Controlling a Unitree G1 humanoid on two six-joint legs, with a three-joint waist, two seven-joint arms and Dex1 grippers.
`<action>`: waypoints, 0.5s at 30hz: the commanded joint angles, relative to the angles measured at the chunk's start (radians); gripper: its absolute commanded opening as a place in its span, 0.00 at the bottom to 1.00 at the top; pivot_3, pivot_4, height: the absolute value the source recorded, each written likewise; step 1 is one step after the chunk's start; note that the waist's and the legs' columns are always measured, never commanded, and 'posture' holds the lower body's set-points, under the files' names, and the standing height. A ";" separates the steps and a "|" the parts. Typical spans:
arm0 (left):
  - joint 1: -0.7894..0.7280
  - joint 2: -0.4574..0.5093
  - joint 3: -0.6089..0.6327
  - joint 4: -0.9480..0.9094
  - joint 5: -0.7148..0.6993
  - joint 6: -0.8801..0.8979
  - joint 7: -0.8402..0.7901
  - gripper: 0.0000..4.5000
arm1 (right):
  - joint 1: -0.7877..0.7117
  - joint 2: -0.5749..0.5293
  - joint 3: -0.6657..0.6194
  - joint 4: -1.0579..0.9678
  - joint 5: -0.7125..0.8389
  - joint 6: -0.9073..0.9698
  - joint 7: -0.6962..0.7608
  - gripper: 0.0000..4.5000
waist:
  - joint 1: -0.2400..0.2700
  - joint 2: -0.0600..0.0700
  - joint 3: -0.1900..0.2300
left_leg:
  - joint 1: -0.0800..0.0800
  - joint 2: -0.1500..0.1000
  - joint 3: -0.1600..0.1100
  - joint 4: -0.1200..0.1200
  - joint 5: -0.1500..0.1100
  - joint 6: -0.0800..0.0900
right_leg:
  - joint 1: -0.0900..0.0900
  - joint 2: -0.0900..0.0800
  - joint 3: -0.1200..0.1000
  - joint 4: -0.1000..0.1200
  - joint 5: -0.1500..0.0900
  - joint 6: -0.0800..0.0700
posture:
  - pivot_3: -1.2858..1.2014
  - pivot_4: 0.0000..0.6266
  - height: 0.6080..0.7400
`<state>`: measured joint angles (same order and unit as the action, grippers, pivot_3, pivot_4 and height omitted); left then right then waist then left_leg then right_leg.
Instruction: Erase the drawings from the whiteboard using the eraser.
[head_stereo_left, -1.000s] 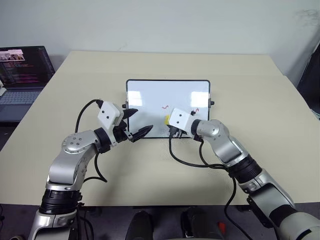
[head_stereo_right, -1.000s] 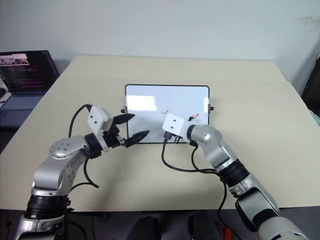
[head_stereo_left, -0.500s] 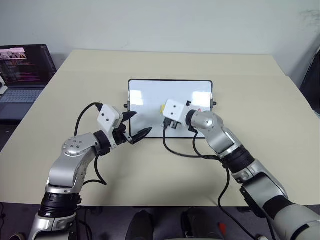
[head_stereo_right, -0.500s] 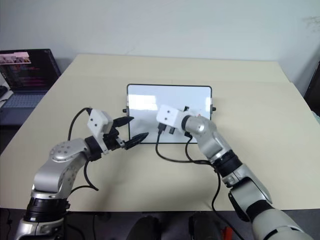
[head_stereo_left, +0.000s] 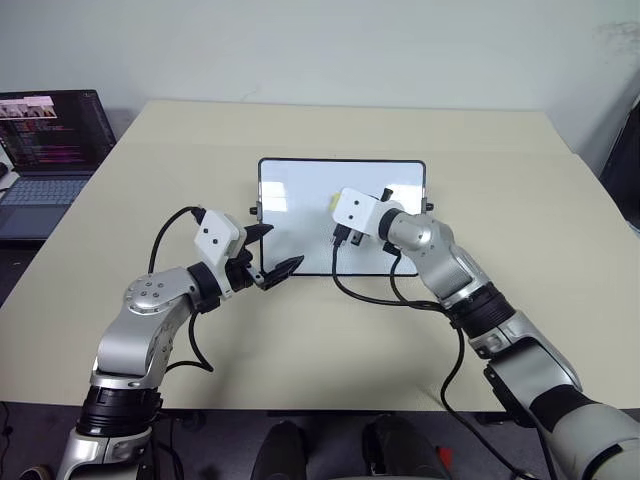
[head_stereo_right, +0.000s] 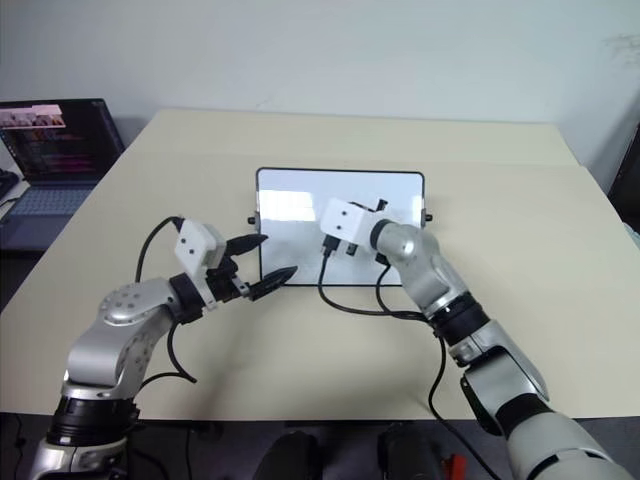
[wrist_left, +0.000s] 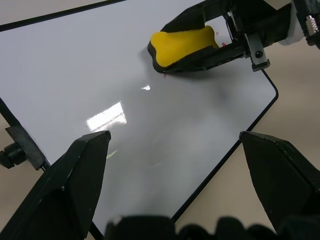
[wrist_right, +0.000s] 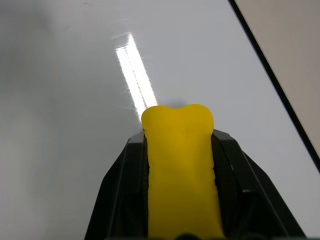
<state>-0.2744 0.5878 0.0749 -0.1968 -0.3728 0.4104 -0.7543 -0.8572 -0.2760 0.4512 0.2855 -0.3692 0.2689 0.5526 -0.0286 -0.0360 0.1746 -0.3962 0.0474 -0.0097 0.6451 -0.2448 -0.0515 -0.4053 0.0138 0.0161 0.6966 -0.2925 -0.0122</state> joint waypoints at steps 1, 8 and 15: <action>-0.016 0.003 0.006 -0.028 -0.006 -0.010 -0.003 1.00 | 0.057 -0.030 0.037 -0.022 -0.003 0.058 0.109 0.29 | 0.000 0.000 0.000 | 0.000 0.000 0.000 0.000 0.000 0.000 | 0.000 0.000 0.000 0.000 0.000 0.000 | 0.52 0.24 1.00; -0.024 -0.001 0.000 -0.018 -0.002 -0.016 -0.006 1.00 | 0.018 0.005 -0.023 0.004 -0.031 0.027 -0.018 0.29 | -0.003 0.000 0.000 | 0.002 0.000 0.000 0.000 0.000 0.000 | 0.001 0.001 0.000 0.001 0.000 0.001 | 0.52 0.24 1.00; -0.026 -0.005 -0.005 -0.017 -0.001 -0.018 -0.004 1.00 | -0.018 0.004 -0.033 0.055 -0.017 0.011 -0.044 0.29 | -0.002 0.000 0.000 | 0.002 0.000 0.001 0.000 0.001 0.001 | 0.001 0.001 0.001 0.001 0.001 -0.001 | 0.52 0.24 1.00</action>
<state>-0.2861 0.5851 0.0683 -0.1939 -0.3723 0.4088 -0.7565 -0.8777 -0.2584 0.4283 0.3209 -0.3724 0.2676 0.5026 -0.0310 -0.0360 0.1746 -0.3948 0.0473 -0.0089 0.6451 -0.2440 -0.0509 -0.4048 0.0151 0.0167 0.6970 -0.2918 -0.0130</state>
